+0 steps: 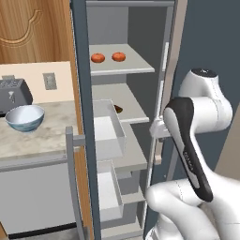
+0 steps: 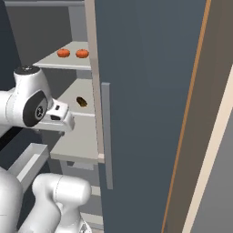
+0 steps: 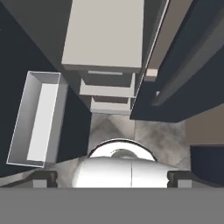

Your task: Take the squash, sweet potato, and squash from the freezer and place them in the bowl on the counter.

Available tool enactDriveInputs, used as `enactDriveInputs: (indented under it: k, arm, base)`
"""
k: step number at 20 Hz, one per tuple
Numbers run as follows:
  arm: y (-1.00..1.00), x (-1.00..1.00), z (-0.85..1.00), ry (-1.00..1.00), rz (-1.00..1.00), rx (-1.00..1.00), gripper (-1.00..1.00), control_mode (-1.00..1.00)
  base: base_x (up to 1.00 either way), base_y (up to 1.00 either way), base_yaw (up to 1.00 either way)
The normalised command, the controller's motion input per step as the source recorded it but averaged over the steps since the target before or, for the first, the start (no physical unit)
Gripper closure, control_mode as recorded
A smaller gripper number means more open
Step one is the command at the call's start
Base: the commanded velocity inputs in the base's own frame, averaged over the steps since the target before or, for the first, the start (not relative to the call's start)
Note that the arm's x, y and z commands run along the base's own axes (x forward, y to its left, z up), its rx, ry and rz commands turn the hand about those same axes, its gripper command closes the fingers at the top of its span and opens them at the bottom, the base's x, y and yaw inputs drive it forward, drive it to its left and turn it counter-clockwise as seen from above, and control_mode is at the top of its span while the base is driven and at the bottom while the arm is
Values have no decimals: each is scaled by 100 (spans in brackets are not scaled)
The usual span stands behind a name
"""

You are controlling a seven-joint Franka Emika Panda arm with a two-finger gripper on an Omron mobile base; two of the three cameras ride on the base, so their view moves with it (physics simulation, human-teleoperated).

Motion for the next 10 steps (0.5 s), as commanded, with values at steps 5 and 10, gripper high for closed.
enactDriveInputs:
  k: [5,10]
  arm:
    - [-30,-32,0,0,-10,-10,-100,-100]
    - [-8,-23,3,1,0,0,-100,-100]
  base:
    - [0,0,0]
    - [0,0,0]
